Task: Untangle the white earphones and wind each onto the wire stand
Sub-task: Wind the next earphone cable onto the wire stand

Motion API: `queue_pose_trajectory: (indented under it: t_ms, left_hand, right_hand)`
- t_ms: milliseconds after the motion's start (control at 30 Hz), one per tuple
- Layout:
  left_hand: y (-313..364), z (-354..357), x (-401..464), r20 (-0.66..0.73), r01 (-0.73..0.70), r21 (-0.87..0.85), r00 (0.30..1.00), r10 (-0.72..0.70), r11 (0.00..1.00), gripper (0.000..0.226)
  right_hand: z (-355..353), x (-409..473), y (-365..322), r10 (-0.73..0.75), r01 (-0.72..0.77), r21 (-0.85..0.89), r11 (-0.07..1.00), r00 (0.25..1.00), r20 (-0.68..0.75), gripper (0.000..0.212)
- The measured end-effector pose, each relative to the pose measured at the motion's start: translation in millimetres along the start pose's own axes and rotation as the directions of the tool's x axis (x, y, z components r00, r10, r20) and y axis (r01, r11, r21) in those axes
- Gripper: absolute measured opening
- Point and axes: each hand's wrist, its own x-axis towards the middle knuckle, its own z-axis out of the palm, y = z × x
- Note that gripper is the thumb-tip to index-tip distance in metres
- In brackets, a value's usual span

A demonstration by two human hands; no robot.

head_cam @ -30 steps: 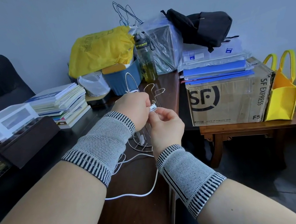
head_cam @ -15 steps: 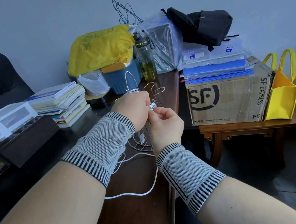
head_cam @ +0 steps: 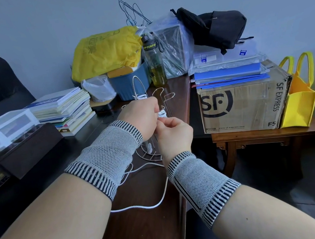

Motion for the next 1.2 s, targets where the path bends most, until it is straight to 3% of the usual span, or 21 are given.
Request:
queue_pose_trajectory:
  t_ms: [167, 433, 567, 900, 1200]
  left_hand:
    - [1, -3, -1, 0.025, 0.004, -0.019, 1.000, -0.003, 1.000, 0.009]
    - [2, -7, -1, 0.076, 0.003, -0.047, 0.997, 0.000, 0.999, 0.009]
    - [0, -9, -3, 0.093, -0.016, -0.061, 0.995, 0.021, 0.998, 0.008]
    - [0, -5, -5, 0.044, -0.018, -0.071, 0.999, 0.021, 0.997, 0.008]
    - [-1, 2, -3, -0.018, -0.001, -0.011, 1.000, 0.001, 1.000, 0.015]
  right_hand:
    - [-3, 3, -3, 0.023, -0.023, 0.021, 1.000, 1.000, 0.015, 0.004]
    - [-12, 9, -13, -0.141, 0.137, -0.180, 0.974, 0.990, -0.010, 0.013]
    - [-12, 10, -13, -0.124, 0.122, -0.155, 0.980, 0.992, -0.002, 0.010]
    - [-27, 14, -11, -0.223, 0.246, -0.191, 0.950, 0.966, 0.134, 0.021]
    - [-26, 26, -11, -0.312, 0.346, -0.290, 0.892, 0.937, 0.157, 0.015]
